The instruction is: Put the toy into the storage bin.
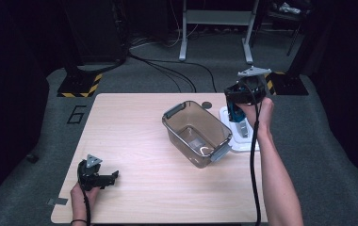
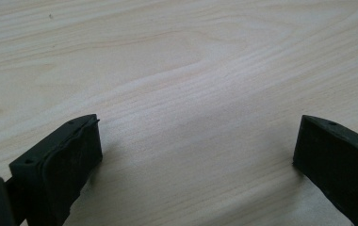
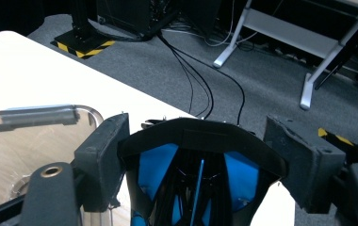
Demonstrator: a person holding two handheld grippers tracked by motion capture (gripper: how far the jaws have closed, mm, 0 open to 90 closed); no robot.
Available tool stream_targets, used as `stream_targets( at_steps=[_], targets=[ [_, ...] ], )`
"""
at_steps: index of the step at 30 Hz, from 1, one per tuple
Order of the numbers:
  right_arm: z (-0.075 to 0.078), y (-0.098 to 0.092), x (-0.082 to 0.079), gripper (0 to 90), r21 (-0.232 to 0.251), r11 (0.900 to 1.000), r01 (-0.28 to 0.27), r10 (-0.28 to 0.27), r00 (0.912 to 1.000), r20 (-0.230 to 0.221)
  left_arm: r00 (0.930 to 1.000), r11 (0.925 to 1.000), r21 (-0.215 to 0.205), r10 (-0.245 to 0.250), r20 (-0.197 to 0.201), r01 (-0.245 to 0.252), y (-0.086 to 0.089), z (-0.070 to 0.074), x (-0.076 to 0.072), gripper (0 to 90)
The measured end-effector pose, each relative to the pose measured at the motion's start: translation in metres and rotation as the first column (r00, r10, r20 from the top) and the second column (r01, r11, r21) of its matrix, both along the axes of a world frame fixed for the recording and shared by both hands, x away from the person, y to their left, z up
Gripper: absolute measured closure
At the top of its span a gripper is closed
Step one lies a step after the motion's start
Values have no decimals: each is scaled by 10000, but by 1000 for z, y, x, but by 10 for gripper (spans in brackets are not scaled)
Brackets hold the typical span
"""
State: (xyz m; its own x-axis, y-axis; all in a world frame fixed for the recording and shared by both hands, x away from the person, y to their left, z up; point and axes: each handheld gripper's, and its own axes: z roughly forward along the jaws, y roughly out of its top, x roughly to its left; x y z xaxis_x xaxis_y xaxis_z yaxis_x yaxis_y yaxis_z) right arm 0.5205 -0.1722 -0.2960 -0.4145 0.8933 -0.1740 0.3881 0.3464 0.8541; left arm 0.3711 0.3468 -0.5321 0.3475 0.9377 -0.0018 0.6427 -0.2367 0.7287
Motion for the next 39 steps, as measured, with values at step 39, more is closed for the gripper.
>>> stream_targets(
  at_steps=[39],
  targets=[
    [24,69,-40,243,313,9756,-2172,2169,9761,135,10000,10000,1,-1,2,1,0,0,0,17]
  ],
)
